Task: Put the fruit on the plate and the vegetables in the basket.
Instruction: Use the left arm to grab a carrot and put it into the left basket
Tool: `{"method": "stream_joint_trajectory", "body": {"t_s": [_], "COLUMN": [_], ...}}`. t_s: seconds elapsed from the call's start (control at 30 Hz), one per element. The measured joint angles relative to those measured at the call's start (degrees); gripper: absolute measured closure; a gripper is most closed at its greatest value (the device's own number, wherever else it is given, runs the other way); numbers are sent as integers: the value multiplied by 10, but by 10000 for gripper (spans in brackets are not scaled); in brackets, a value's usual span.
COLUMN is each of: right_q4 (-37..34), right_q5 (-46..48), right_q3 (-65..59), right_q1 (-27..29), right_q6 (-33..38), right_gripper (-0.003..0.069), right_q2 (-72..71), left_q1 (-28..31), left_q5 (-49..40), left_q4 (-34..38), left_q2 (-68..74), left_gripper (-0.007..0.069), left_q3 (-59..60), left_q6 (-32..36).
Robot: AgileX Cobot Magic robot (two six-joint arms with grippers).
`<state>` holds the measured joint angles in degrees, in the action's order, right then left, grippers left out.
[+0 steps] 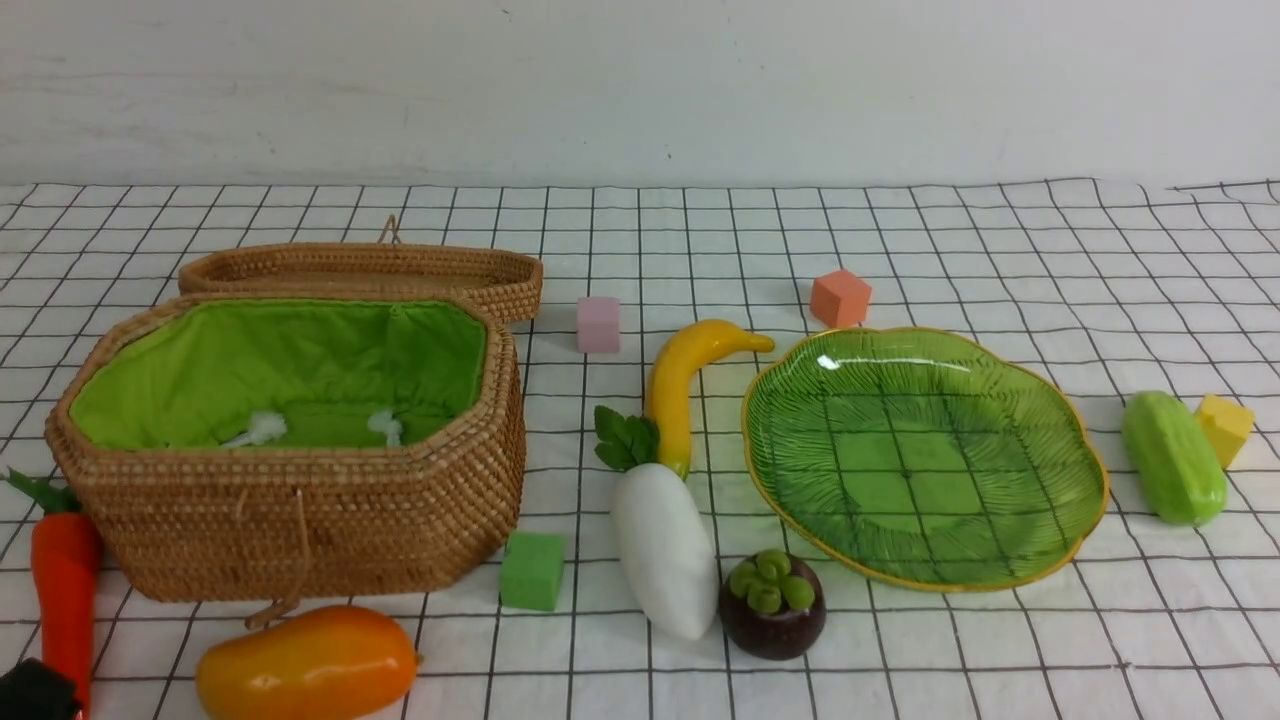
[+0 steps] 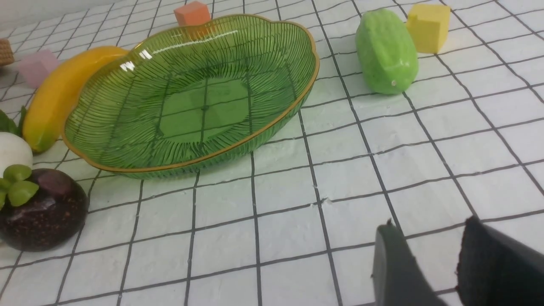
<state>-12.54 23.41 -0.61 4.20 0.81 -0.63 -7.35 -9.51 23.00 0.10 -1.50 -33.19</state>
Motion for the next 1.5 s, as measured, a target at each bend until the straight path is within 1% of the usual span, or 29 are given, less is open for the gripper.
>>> {"method": "stream_joint_trajectory", "body": {"t_s": [0.03, 0.07, 0.13, 0.17, 0.23, 0.27, 0.33, 0.37, 0.47, 0.5, 0.57, 0.67, 0.7, 0.8, 0.83, 0.9, 0.97, 1.03, 1.07, 1.1, 1.13, 1.17, 1.23, 1.3, 1.37, 1.4, 1.43, 1.5], "right_q4": [0, 0, 0, 0, 0, 0, 4, 4, 12, 12, -8, -101, -145, -239, -244, -286, -312, -325, -327, -327, -325, -324, -309, -290, -277, -277, -269, -265], "right_q5": [0, 0, 0, 0, 0, 0, -5, -6, -35, -37, -49, -60, -62, -68, -70, -82, -79, -26, 28, 36, 98, 107, 218, 301, 351, 355, 377, 391], "right_q3": [0, 0, 0, 0, 0, 0, -1, -1, -6, -6, -8, -8, -8, -8, -8, -8, -4, 21, 61, 75, 131, 139, 251, 345, 438, 438, 489, 540], "right_q1": [0, 0, 0, 0, 0, 0, 0, 0, 0, 0, 0, 0, 0, 0, 0, 0, -1, -10, -23, -25, -41, -43, -73, -101, -129, -132, -157, -187], "right_q6": [0, 0, 0, 0, 0, 0, 0, 0, 0, 0, -13, -69, -93, -135, -136, -142, -139, -112, -75, -63, -16, -8, 65, 108, 131, 131, 147, 169], "right_gripper": [413, 413, 413, 413, 413, 413, 413, 413, 413, 413, 413, 413, 413, 413, 413, 415, 426, 444, 466, 469, 490, 494, 526, 545, 552, 552, 553, 553], "right_q2": [0, 0, 0, 0, 0, 0, 0, 0, 0, 0, 0, 0, 0, 0, 0, 0, 0, 0, 6, 11, 35, 40, 104, 161, 208, 212, 237, 255], "left_q1": [0, 0, 0, 0, 0, 0, 0, 0, 0, 0, 0, 0, 0, 0, 0, 0, 0, 0, 0, 0, 0, 0, 0, 0, 0, 0, 0, 0], "left_q5": [-24, -62, -96, -145, -207, -212, -289, -301, -398, -402, -440, -458, -458, -458, -458, -458, -458, -459, -460, -461, -461, -461, -455, -441, -434, -433, -430, -429], "left_q4": [-2, -5, -7, -10, -14, -15, -26, -28, -67, -69, -96, -112, -114, -114, -114, -114, -114, -115, -116, -116, -116, -116, -116, -119, -128, -129, -148, -175], "left_q2": [8, 38, 58, 97, 139, 144, 209, 219, 305, 309, 353, 383, 387, 389, 389, 389, 389, 389, 389, 389, 389, 389, 390, 396, 404, 406, 416, 424], "left_gripper": [522, 575, 608, 638, 637, 637, 637, 637, 637, 637, 637, 637, 637, 637, 637, 637, 637, 637, 637, 637, 637, 637, 637, 637, 637, 637, 637, 637], "left_q3": [-15, -56, -87, -128, -174, -179, -242, -246, -310, -312, -335, -351, -352, -353, -353, -354, -354, -354, -355, -356, -359, -360, -368, -372, -374, -374, -374, -374], "left_q6": [12, 49, 78, 118, 157, 161, 198, 199, 213, 213, 213, 211, 211, 211, 211, 211, 209, 210, 209, 209, 209, 209, 209, 209, 209, 209, 202, 182]}}
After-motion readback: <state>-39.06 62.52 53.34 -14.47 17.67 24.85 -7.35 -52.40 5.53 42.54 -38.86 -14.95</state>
